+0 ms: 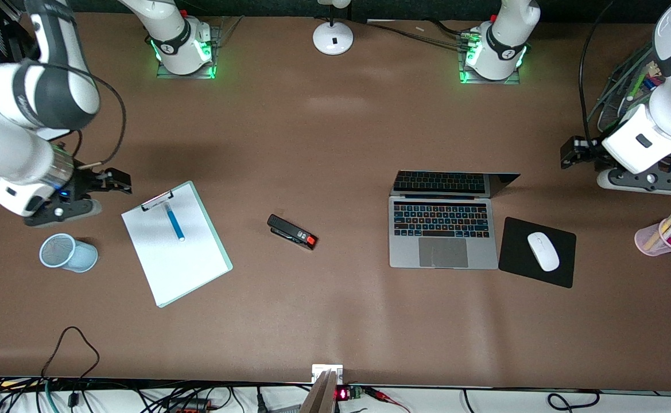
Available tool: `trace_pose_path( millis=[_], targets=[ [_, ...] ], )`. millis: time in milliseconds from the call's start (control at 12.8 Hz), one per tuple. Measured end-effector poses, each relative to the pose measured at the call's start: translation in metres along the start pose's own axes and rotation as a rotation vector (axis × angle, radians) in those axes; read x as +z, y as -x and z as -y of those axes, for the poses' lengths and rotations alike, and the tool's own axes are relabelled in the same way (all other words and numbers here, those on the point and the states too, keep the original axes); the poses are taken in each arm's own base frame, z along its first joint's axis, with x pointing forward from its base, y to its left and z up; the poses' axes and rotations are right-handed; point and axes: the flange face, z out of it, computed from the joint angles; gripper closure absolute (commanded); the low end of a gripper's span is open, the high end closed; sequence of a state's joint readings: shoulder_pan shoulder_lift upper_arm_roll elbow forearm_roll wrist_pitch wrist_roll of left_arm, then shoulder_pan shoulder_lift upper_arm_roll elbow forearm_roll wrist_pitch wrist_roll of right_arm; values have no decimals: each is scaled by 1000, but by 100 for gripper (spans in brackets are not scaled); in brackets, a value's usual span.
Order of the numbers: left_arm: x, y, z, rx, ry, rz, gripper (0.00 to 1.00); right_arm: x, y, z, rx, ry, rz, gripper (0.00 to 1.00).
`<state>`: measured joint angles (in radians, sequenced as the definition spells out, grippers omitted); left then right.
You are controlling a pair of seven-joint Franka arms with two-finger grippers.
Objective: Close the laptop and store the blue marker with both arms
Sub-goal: 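Grasp the blue marker with the right gripper while the left gripper reaches the laptop, then push the laptop lid shut with the left gripper while the right gripper holds the marker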
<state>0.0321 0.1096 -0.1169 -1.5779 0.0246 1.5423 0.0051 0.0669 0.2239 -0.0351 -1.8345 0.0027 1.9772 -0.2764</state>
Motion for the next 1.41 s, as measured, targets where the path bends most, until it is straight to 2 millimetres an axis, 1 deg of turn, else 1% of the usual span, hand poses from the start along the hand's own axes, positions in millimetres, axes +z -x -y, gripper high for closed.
trace_pose_path(
  millis=[157,313,392,470,548,705,783,861,940,1018,1096,1253,1331,1410],
  targets=[
    [-2,-1,-4,8,8,19,100,29,-8,9,-74,1,5,0],
    [3,0,-11,17,47,57,100,62,-16,24,-159,9,-8,0],
    [5,2,-20,23,70,81,100,82,-20,29,-222,14,-16,6],
    [6,5,-34,14,83,103,100,101,-23,30,-299,18,-21,12],
    [6,9,-56,-3,83,123,100,122,-27,29,-369,22,-24,18],
    [8,19,-111,-28,64,143,100,158,-33,25,-446,26,-22,29],
    [11,24,-133,-28,55,152,100,168,-34,24,-462,25,-17,33],
    [17,28,-148,-24,48,160,100,173,-35,24,-469,24,-13,38],
    [28,30,-158,-20,43,162,100,175,-37,24,-472,24,-13,45],
    [44,31,-165,-15,39,162,100,176,-40,24,-475,25,-14,48],
    [66,34,-173,-5,34,156,100,176,-43,24,-478,26,-16,48],
    [111,46,-194,24,21,138,100,181,-49,25,-479,25,-18,48],
    [131,53,-204,35,16,121,100,183,-53,26,-473,17,-23,48],
    [148,57,-208,38,18,94,100,186,-57,28,-462,3,-30,49]
  ],
)
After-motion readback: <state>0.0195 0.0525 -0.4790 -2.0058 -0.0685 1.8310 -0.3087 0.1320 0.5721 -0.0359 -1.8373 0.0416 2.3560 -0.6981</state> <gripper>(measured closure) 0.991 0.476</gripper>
